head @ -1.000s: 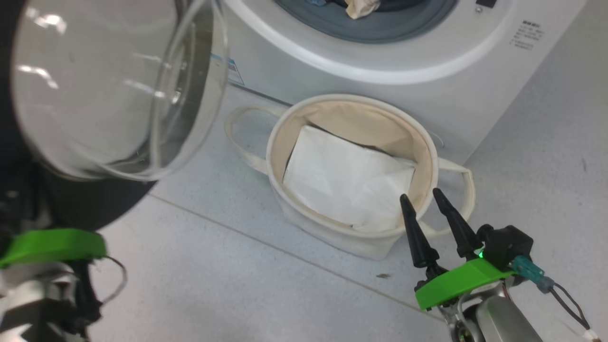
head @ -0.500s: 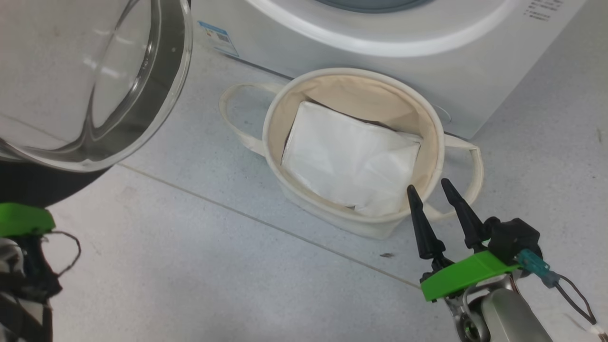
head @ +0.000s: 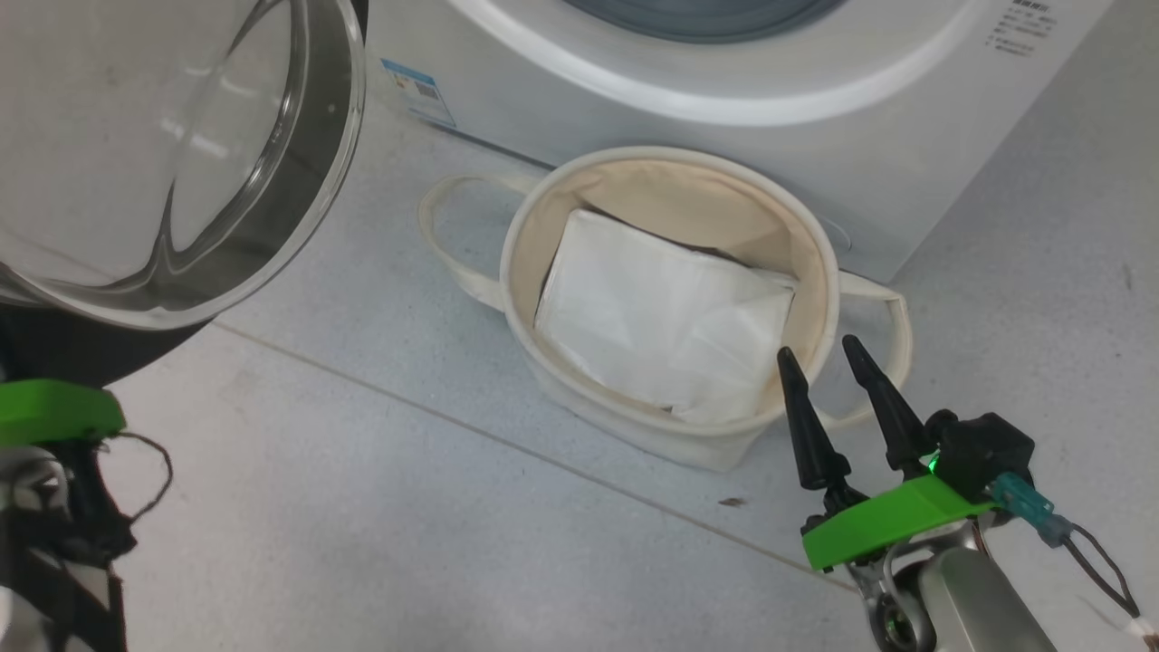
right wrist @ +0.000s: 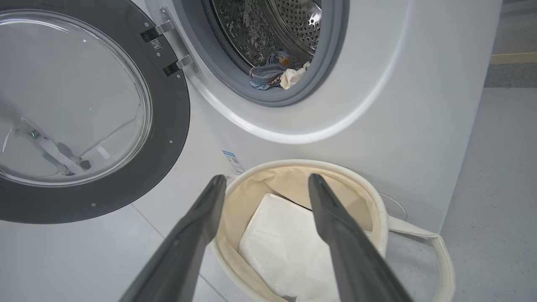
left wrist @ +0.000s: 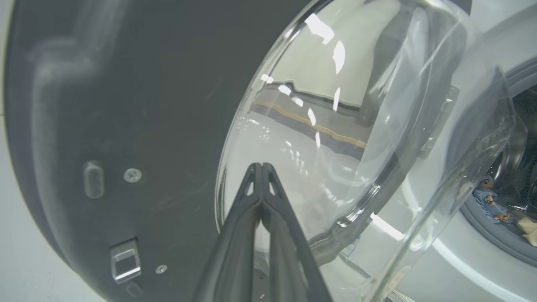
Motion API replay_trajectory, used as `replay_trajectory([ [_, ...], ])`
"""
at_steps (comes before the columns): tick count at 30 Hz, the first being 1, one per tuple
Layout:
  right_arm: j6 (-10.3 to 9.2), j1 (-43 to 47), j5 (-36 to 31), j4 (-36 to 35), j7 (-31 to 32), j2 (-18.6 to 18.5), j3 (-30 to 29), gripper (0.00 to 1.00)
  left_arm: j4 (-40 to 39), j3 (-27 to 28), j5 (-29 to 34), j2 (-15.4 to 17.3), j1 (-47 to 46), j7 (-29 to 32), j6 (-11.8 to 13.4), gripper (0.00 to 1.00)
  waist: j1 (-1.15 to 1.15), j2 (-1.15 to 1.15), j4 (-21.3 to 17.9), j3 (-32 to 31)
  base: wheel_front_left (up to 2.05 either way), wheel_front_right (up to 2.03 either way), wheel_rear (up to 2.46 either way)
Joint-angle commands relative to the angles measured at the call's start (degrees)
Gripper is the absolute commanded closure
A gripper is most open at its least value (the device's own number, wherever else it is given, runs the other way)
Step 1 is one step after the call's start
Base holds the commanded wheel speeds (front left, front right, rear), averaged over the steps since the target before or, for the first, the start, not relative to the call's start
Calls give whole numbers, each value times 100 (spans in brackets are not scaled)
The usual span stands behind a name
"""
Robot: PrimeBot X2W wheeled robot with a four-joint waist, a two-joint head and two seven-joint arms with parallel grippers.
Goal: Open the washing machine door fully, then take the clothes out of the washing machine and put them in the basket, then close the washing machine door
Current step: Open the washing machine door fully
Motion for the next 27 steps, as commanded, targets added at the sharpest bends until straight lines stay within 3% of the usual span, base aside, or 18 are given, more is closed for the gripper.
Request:
replay_trajectory([
  [1, 3, -112, 61, -206, -71, 39, 144, 0, -245, 165, 102, 195, 129, -67, -29, 100, 0, 0, -29, -107, 0, 0, 0],
  [6, 3, -111, 272, -275, -71, 39, 185, 0, -722, -52, 402, -68, 469, -67, -159, 100, 0, 0, -128, -426, 0, 0, 0],
  [12, 3, -18, 566, -417, -71, 39, 111, 0, -1338, -605, 462, -480, 1004, 52, -495, 100, 0, 0, -317, -887, 0, 0, 0],
  [20, 3, 270, 904, -623, -71, 39, -145, 0, -2234, -1580, 708, -711, 1744, 621, -793, 100, 0, 0, -654, -1378, 0, 0, 0],
  [26, 3, 444, 944, -706, -71, 39, -419, 0, -2468, -2278, 826, -825, 2152, 803, -901, 100, 0, 0, -886, -1544, 0, 0, 0],
  [27, 3, 461, 953, -704, -71, 39, -430, 0, -2453, -2362, 838, -840, 2204, 797, -901, 20, 0, 0, -924, -1553, 0, 0, 0],
])
